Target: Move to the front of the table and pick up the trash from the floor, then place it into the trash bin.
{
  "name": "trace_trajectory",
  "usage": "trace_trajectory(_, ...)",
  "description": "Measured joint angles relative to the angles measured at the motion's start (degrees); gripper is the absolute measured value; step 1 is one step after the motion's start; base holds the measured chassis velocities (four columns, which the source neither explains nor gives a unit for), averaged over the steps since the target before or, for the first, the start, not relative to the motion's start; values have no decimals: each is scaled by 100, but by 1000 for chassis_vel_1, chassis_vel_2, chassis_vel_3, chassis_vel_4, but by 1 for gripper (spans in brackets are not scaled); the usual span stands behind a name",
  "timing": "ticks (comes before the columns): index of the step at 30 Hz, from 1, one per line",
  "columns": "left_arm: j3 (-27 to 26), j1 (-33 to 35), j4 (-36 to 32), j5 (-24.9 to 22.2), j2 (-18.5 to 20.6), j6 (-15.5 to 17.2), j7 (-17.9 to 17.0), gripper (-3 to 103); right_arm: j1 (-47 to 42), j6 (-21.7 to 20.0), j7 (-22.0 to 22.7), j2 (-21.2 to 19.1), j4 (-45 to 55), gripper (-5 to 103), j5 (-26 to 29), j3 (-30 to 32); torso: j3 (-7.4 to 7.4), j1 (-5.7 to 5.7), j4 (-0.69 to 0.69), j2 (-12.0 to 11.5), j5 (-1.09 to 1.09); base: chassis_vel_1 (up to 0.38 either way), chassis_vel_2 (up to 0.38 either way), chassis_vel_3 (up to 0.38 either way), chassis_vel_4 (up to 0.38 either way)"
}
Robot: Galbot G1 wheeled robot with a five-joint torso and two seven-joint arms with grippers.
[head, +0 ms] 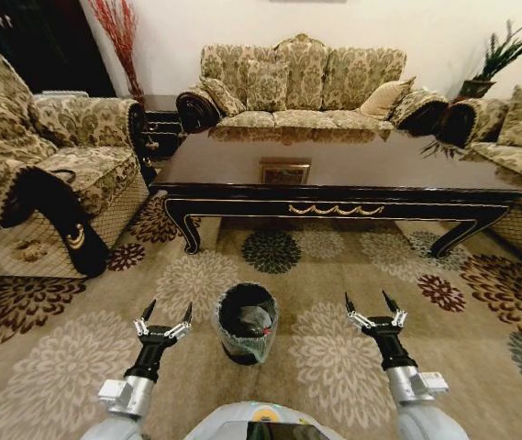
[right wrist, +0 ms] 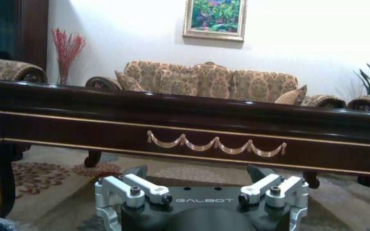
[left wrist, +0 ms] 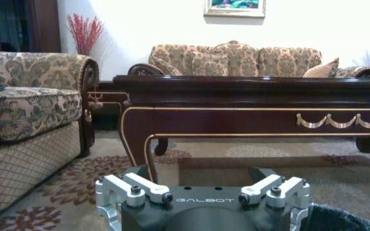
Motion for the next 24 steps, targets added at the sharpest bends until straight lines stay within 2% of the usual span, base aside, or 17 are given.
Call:
trace_trajectory(14, 0, -3, 6, -5, 2, 7, -5, 100, 0, -6, 6, -3, 1, 100, 4, -1, 0, 0, 0, 0, 0, 8, -4, -7, 8)
trace_trajectory(24, 0, -3, 6, -8, 3, 10, -6, 100, -1, -8, 11, -4, 3, 100, 7, -2, 0, 0, 0, 0, 0, 139, -133, -138, 140)
